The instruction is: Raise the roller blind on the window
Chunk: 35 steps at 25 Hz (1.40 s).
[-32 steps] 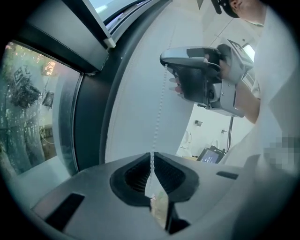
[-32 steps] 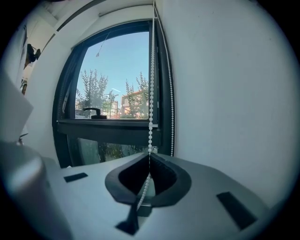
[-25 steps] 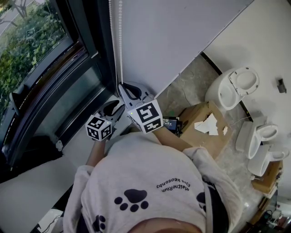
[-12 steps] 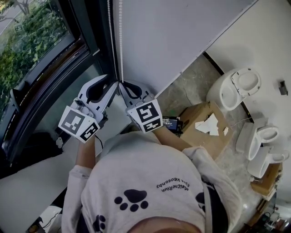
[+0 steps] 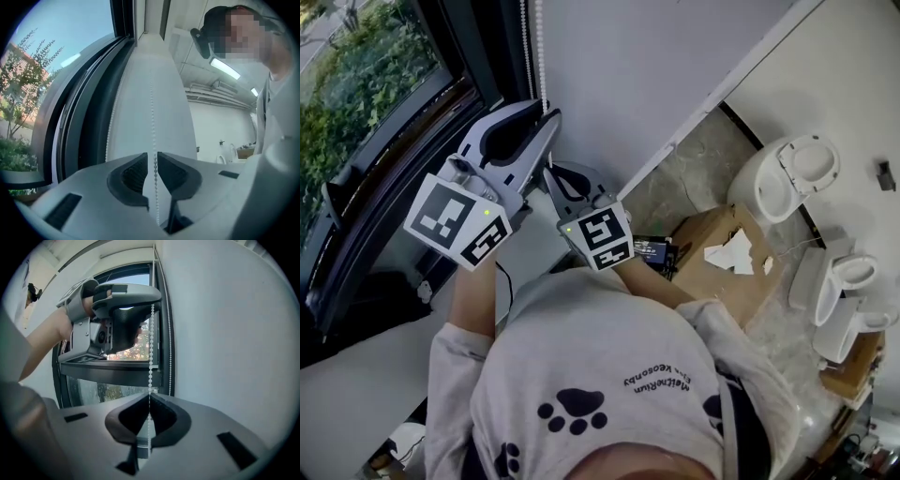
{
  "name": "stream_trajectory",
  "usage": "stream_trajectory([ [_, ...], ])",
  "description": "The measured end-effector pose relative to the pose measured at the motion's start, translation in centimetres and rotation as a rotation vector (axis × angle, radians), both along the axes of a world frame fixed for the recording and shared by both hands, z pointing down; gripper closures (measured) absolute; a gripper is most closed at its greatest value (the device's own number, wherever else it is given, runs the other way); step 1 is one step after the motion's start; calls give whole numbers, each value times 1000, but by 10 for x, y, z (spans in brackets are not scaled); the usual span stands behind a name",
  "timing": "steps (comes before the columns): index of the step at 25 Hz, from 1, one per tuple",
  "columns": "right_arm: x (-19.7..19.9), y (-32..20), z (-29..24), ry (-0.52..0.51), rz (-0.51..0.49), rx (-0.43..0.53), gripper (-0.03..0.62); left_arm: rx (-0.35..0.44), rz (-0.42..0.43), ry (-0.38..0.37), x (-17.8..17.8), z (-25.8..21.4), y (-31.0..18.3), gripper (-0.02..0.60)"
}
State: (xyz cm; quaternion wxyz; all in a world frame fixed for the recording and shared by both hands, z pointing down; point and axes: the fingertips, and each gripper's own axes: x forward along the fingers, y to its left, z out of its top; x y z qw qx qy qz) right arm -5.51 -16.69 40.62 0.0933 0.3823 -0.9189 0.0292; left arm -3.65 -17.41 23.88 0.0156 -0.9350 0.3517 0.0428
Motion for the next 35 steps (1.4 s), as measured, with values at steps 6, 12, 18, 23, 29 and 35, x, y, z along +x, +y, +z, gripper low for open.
stream_trajectory([
  [6,3,-1,0,-11,18,-2,583,3,2,-43,9,0,-4,557],
  [12,3,0,8,-9,20,-30,583,-64,-74,-50,6,9,-7,560],
  [18,4,4,47,35,26,-110,583,-63,-152,-67,6,47,-3,560],
  [23,10,5,85,119,32,-170,583,-112,-169,-67,7,85,-2,560],
  [29,14,11,129,177,19,-300,583,-170,-181,-80,9,128,0,560],
  [35,14,18,152,238,-12,-362,583,-221,-168,-60,12,152,1,560],
])
